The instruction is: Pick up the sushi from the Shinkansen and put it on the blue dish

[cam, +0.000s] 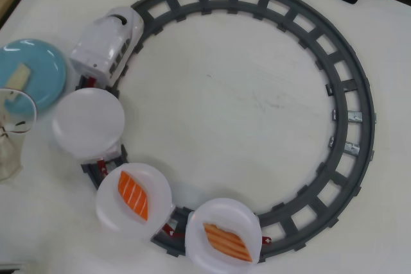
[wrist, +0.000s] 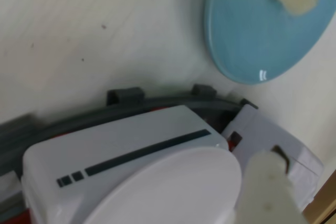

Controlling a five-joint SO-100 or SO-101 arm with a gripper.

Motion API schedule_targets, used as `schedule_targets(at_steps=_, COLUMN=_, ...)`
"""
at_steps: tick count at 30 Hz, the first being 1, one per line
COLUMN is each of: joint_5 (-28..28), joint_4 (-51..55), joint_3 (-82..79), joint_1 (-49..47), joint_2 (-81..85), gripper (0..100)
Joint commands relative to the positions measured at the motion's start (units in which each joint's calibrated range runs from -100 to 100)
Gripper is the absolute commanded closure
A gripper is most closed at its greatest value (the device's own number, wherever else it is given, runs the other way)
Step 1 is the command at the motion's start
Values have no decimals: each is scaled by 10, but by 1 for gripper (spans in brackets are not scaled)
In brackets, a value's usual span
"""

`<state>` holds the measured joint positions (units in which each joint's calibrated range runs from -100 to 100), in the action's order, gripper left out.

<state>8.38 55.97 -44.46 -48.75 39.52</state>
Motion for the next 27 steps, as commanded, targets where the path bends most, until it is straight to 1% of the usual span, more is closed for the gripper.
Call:
schedule_targets(at_steps=1, joint_5=-6, joint_4=-11, joint_3=3, joint_1=-1, joint_2=18, gripper=79)
schedule_targets(at_steps=11, joint_5=-7, joint_4=-5, joint_3=3, joint_1=-2, joint_2=20, gripper=79)
schedule_targets(at_steps=15, joint_5=-18, joint_4=-4, joint_3=3, joint_1=-2, joint_2=21, gripper=79)
schedule_targets(at_steps=27, joint_5=-14, joint_4=-5, joint_3=2, joint_1=-2, joint_2=21, gripper=79)
